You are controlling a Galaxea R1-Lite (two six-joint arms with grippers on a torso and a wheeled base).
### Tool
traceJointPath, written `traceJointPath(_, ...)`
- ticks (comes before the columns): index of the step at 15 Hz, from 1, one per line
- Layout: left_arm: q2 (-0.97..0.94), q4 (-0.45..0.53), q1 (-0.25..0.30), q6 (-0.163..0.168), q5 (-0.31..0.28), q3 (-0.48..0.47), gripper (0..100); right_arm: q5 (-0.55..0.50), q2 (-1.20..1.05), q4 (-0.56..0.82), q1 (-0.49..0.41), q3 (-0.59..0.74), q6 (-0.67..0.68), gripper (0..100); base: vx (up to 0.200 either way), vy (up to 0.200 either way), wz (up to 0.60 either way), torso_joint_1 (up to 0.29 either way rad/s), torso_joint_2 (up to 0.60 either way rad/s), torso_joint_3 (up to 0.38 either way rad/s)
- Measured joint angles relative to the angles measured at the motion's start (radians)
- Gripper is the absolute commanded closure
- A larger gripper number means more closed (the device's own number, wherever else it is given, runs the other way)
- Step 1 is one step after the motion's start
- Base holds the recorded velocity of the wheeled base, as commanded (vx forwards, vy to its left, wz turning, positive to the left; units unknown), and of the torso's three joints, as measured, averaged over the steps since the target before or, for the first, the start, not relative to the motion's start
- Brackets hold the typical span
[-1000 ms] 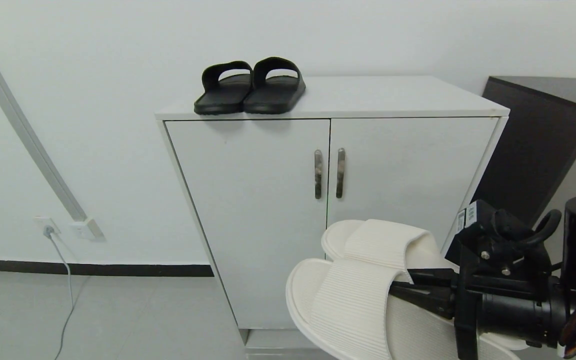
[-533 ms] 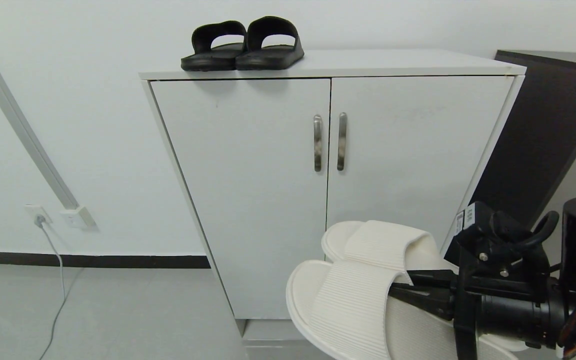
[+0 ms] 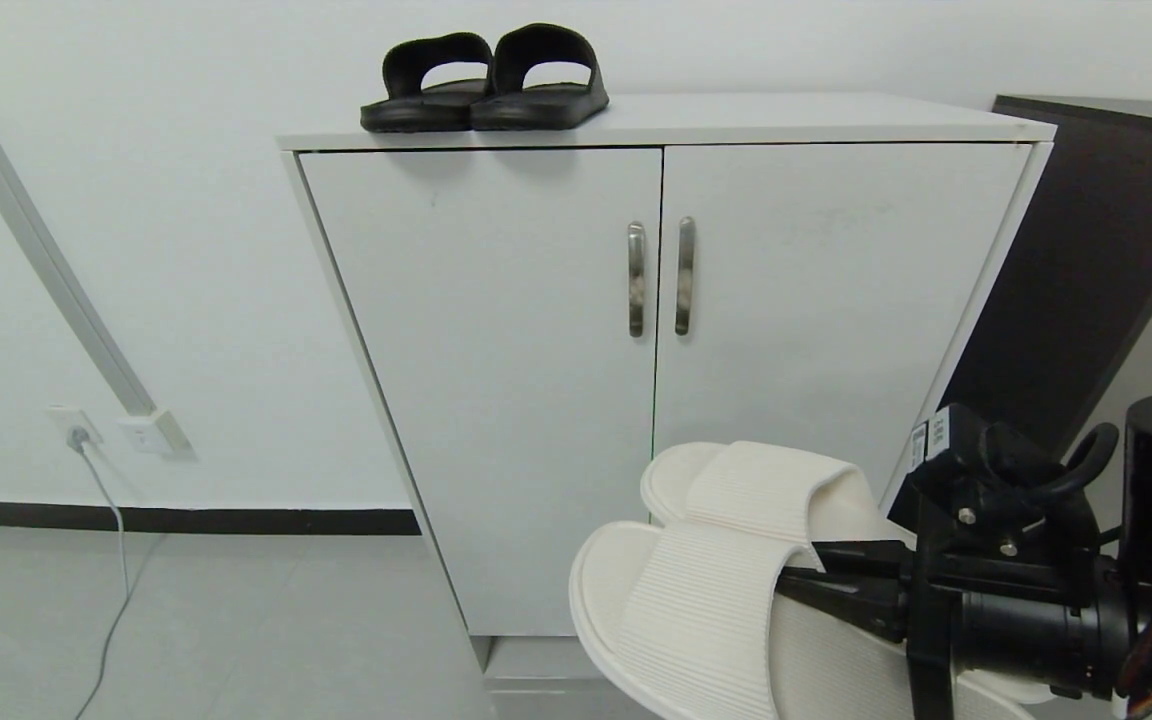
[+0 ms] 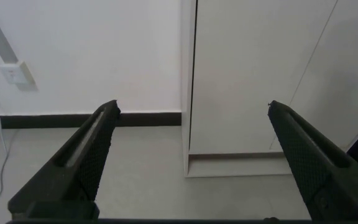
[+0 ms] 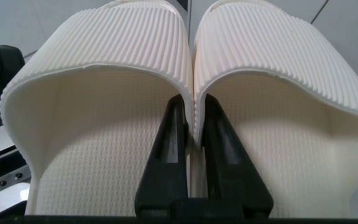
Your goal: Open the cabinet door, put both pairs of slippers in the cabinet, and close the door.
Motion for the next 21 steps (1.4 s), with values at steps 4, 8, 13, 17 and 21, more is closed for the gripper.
traceJointPath(4,0.208,-0.006,-0.025,-0.054,-0.118,-0.204,0,-0.004,-0.001,-0.003,0.012,0.036,0.000,100,0.000,0.000,0.00,0.000,0.00,0.000)
traceJointPath(8,0.584,-0.102,-0.069,-0.064,-0.368,-0.416,0,-0.009,-0.002,-0.002,0.020,0.045,0.001,100,0.000,0.000,0.00,0.000,0.00,0.000)
traceJointPath(13,1.010,-0.266,-0.323,-0.071,-0.461,-0.683,0,-0.009,-0.002,0.000,0.027,0.045,0.007,100,0.000,0.000,0.00,0.000,0.00,0.000)
traceJointPath(17,1.302,-0.430,-0.519,-0.105,-0.468,-0.871,0,-0.007,-0.003,0.000,0.030,0.047,0.010,100,0.000,0.000,0.00,0.000,0.00,0.000)
traceJointPath(21,1.551,-0.546,-0.606,-0.180,-0.481,-1.045,0,-0.008,-0.002,-0.001,0.030,0.053,0.010,100,0.000,0.000,0.00,0.000,0.00,0.000)
